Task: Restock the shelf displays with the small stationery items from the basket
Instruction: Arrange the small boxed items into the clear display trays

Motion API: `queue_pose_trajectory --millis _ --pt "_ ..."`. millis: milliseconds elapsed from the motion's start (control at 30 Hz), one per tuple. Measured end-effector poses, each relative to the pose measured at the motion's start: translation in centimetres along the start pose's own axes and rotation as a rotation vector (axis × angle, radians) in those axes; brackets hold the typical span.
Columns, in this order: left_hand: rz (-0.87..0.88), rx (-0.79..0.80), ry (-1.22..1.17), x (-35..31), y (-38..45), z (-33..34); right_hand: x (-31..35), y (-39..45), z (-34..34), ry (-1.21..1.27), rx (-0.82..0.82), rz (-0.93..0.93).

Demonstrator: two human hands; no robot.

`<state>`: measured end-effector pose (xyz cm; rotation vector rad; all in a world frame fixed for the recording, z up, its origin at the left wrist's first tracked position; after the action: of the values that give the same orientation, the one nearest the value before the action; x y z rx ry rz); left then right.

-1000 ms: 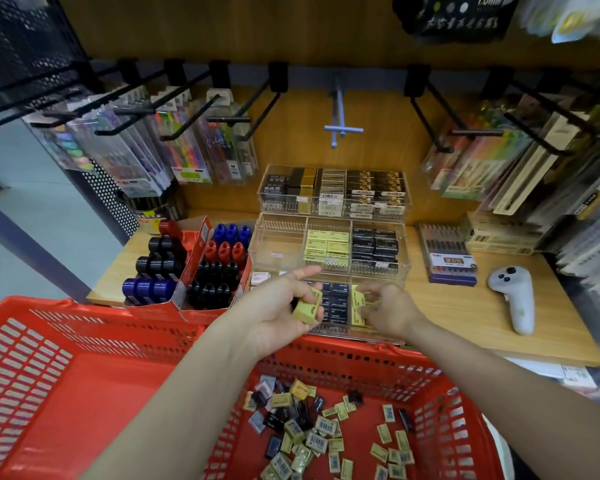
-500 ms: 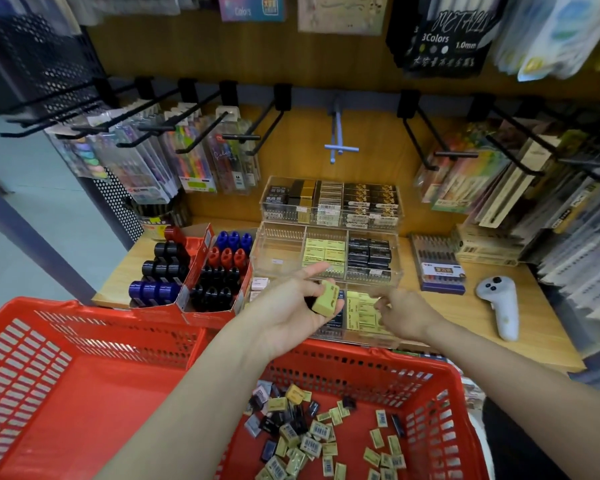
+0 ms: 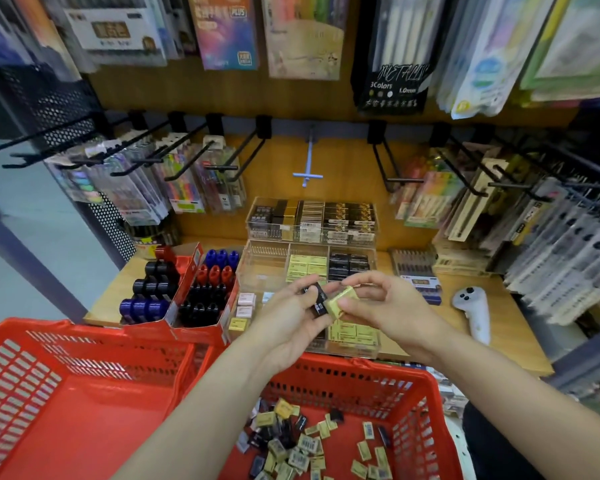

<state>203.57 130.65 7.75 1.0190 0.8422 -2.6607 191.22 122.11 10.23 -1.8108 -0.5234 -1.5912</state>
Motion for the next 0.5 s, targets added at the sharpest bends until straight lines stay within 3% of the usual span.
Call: queue_pose_trajectory --millis 167,300,500 --pt "0.043 -0.115 0.159 -0.8 1.2 -1.2 -1.2 1.7 -2.5 0.352 -0.123 0.255" --pt "0.053 -0.141 0.06 -0.9 2.3 -2.0 -2.8 3.0 -3.8 0.512 -0.224 0.364" --pt "0.172 -0.319 0.168 -2.3 4.9 -4.6 -3.0 5.9 -3.2 -0.091 -0.242 0.232"
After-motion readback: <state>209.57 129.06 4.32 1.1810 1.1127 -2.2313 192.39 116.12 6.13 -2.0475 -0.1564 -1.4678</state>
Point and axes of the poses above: each hand's wrist, its own y-axis towards the middle knuckle, its own z-axis out of the palm, x = y × z, the point moved 3 cm from there along y, towards the middle knuckle
